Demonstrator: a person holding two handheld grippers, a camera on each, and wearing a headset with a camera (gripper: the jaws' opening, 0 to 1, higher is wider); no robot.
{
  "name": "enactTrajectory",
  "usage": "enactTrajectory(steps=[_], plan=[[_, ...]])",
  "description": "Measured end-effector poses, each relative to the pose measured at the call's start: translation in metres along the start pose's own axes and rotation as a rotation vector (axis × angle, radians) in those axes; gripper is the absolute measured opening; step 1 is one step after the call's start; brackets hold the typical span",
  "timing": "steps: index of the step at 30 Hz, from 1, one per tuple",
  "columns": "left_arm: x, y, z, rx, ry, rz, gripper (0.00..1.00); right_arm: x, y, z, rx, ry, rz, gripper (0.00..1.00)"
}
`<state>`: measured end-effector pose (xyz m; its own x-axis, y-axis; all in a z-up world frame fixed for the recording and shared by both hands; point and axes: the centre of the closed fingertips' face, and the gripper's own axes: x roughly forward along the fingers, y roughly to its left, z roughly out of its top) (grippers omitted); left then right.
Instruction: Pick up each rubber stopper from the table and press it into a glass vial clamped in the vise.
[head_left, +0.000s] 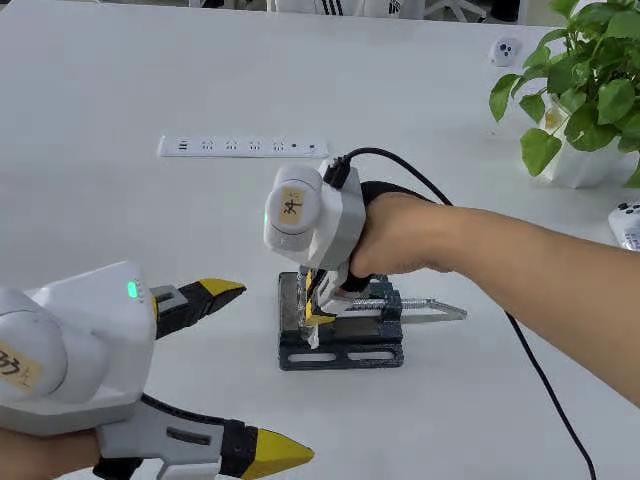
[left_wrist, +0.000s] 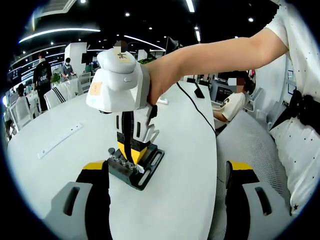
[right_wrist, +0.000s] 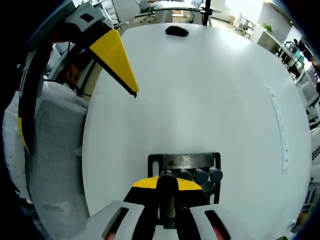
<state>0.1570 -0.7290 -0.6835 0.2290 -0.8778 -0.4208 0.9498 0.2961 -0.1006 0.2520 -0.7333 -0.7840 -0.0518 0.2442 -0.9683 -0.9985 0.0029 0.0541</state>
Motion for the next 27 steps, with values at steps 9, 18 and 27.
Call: enactTrajectory(steps=[9,18,27], plan=[[-0.0013,0.0031,-0.0028,-0.011,-0.001,0.0,0.96,-0.0001,0.004,-0.0007,0.032,0.039,0.004,0.06],[0.001,0.002,0.0015,-0.011,-0.01,0.001,0.95,0.0005,0.0006,-0.0012,0.059,0.079,0.003,0.05],[-0.0034,0.0064,-0.0011,-0.013,-0.017,0.014,0.95,-0.0009,-0.0001,-0.0026,0.034,-0.004,-0.005,0.07]])
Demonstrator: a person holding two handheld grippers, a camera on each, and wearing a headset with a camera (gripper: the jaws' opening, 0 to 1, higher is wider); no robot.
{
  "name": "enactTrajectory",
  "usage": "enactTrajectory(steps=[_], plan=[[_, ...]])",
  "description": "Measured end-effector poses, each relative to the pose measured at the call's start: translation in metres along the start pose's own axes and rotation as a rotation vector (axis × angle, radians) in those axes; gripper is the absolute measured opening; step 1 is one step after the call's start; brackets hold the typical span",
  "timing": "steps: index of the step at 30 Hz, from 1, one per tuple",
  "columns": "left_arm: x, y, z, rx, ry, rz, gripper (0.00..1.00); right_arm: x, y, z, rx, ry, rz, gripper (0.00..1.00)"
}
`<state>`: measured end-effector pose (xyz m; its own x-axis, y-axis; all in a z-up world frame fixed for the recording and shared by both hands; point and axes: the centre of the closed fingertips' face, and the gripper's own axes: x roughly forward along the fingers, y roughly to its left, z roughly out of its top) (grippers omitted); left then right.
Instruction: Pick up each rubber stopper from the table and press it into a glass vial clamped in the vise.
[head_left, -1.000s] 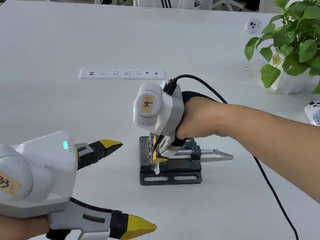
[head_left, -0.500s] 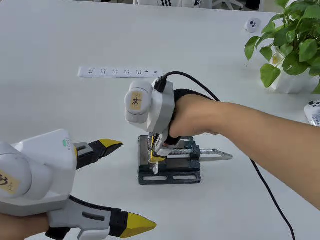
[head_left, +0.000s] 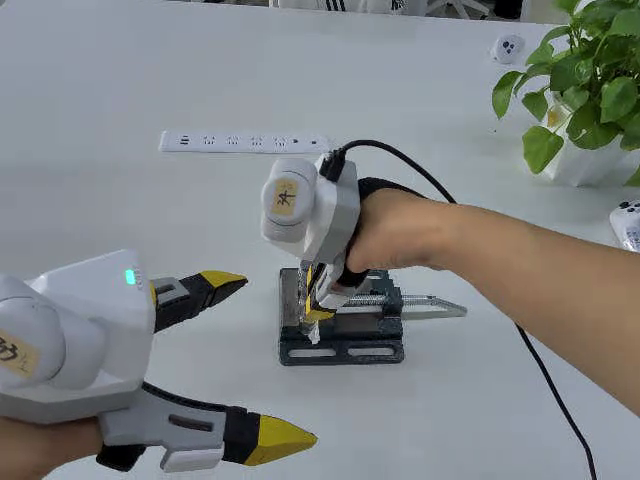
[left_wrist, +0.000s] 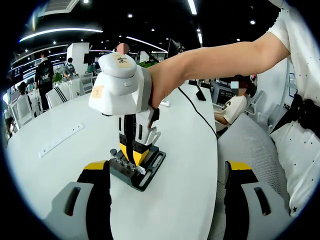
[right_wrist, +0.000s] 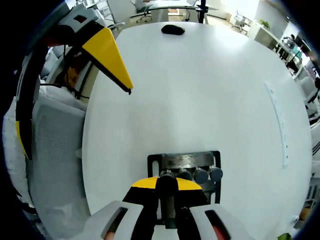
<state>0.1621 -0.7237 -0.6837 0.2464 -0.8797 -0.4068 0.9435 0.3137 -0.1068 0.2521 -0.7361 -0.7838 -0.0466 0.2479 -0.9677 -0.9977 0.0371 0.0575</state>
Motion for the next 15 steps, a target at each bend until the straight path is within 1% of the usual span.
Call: enactTrajectory(steps=[3,8,11,12,15], plan=[[-0.0004,0.0007,-0.0007,-0.005,-0.001,0.002,0.94,0.0,0.0031,0.0004,0.004,-0.01,-0.006,0.07],[0.0009,0.0014,0.0015,-0.006,-0.008,0.005,0.95,0.0005,0.0007,0.0028,0.009,-0.027,-0.007,0.07],[0.0004,0.0009,0.0005,-0.006,-0.009,0.002,0.94,0.0,0.0021,0.0027,0.015,-0.038,-0.002,0.09],[0.0004,0.0008,0.0004,-0.006,-0.009,0.002,0.94,0.0004,0.0004,0.0032,0.018,-0.04,-0.001,0.09],[0.001,0.0006,0.0002,-0.008,-0.011,0.001,0.94,0.0004,0.0001,0.0032,0.02,-0.048,-0.007,0.09]])
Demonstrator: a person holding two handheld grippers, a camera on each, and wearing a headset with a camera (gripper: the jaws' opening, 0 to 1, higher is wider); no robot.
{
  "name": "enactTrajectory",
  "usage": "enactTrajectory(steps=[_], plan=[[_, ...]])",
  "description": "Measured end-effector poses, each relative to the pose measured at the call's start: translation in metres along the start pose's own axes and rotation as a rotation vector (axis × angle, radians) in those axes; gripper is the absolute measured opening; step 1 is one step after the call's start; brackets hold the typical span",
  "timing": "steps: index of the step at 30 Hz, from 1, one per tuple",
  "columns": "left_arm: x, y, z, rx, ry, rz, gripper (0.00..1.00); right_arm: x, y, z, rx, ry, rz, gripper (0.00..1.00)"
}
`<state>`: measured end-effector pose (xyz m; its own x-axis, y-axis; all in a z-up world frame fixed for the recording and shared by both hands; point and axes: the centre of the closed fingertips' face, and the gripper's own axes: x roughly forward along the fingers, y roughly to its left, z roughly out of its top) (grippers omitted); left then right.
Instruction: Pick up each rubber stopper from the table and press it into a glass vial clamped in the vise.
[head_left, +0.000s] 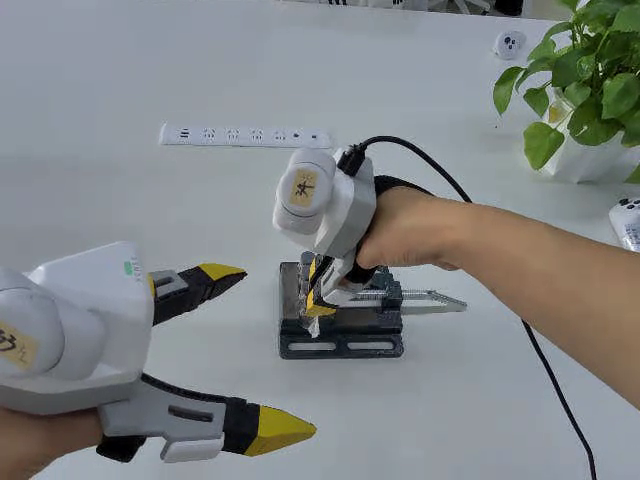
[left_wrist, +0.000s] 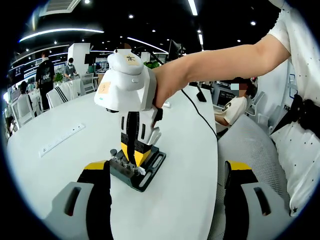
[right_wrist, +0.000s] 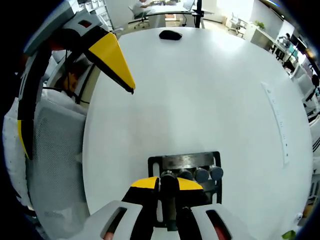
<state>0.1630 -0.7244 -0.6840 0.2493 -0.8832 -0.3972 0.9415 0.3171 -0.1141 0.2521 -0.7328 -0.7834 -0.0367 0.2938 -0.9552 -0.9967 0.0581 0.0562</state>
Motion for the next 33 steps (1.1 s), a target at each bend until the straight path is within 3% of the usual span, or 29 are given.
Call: enactTrajectory(steps=[17,27,33], plan=[[0.002,-0.006,0.003,-0.004,-0.002,-0.008,0.93,0.001,0.0,0.001,0.023,-0.039,-0.011,0.1],[0.0,-0.003,0.002,-0.007,-0.003,-0.006,0.93,-0.002,-0.003,0.0,0.038,-0.063,-0.031,0.15],[0.0,-0.003,0.002,-0.009,-0.004,-0.006,0.93,-0.015,-0.003,-0.001,0.046,-0.096,-0.038,0.14]])
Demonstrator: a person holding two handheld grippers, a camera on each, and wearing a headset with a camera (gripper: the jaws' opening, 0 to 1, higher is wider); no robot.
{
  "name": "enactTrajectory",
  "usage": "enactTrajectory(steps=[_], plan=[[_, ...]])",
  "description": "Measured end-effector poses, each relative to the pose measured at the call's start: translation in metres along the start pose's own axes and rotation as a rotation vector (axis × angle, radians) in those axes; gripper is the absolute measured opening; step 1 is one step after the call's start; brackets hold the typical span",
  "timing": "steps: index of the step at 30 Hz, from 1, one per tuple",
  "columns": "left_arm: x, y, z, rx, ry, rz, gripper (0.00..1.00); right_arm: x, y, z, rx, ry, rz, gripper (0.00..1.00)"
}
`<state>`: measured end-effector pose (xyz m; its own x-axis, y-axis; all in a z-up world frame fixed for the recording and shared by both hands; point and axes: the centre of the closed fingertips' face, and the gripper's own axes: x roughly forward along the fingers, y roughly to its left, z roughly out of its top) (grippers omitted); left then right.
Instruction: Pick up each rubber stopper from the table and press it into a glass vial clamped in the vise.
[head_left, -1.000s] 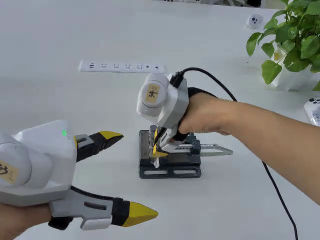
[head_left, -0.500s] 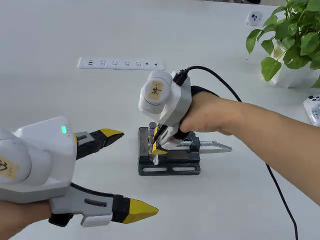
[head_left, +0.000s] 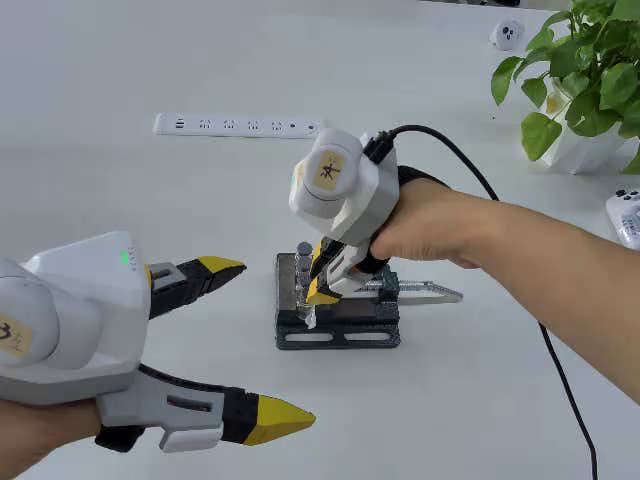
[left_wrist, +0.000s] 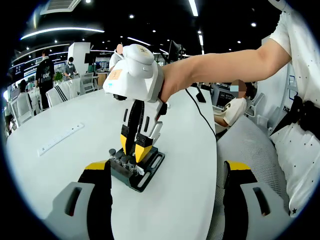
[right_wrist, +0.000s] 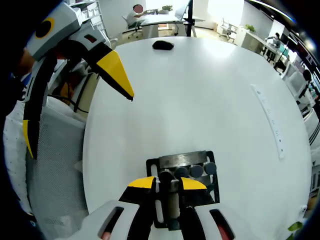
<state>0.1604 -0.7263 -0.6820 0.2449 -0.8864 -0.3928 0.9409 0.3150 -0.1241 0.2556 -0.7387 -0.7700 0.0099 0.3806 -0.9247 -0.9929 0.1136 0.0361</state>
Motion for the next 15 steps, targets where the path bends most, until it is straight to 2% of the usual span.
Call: enactTrajectory(steps=[15], plan=[[-0.0007,0.0008,-0.0032,-0.005,0.001,0.0,0.92,-0.0002,0.0053,0.0005,-0.004,-0.04,0.012,0.05]])
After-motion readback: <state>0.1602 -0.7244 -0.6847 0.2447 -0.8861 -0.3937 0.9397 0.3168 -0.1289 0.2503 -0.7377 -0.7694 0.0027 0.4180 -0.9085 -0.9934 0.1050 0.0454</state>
